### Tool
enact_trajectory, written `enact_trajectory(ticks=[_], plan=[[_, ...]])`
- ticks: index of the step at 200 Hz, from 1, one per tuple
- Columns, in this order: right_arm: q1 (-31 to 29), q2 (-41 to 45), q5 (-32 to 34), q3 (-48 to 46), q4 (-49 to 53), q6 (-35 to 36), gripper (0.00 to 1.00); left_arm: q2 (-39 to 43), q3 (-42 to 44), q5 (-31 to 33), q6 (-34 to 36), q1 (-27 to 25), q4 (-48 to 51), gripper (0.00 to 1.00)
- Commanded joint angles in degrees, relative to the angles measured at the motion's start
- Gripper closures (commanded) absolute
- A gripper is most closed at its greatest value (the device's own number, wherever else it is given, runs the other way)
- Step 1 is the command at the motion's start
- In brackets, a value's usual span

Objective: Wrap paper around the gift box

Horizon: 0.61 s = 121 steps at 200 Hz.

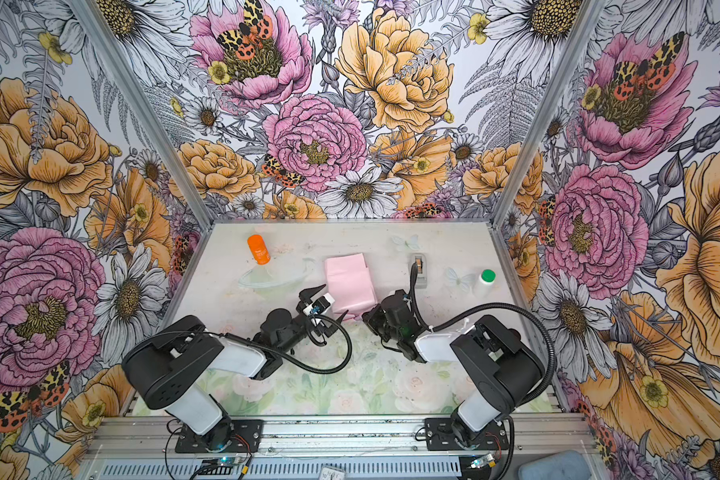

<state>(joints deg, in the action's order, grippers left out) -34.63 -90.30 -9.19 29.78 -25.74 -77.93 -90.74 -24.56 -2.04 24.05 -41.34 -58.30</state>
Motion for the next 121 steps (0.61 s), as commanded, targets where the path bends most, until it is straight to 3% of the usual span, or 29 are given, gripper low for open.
enact_trajectory(ticks=[1,26,75,121], plan=[[0.87,1.76,-1.01,-0.26,1.23,1.42,1.00,5.10,-4.36,-4.64,-1.64,0.59,17.64,0.01],[1.96,1.84,-2.00,-0.17,2.17,2.38,1.00,8.77,-10.54,-8.38,4.51,1.07,35.98,0.01],[3.69,2.49,-3.46,-0.37,2.51,3.09,1.00,8.53,-21.33,-4.86,20.19,-0.07,62.21,0.01],[4.40,2.77,-4.17,0.46,3.74,3.91,1.00,6.02,-23.34,0.26,22.79,-2.76,63.21,0.01]])
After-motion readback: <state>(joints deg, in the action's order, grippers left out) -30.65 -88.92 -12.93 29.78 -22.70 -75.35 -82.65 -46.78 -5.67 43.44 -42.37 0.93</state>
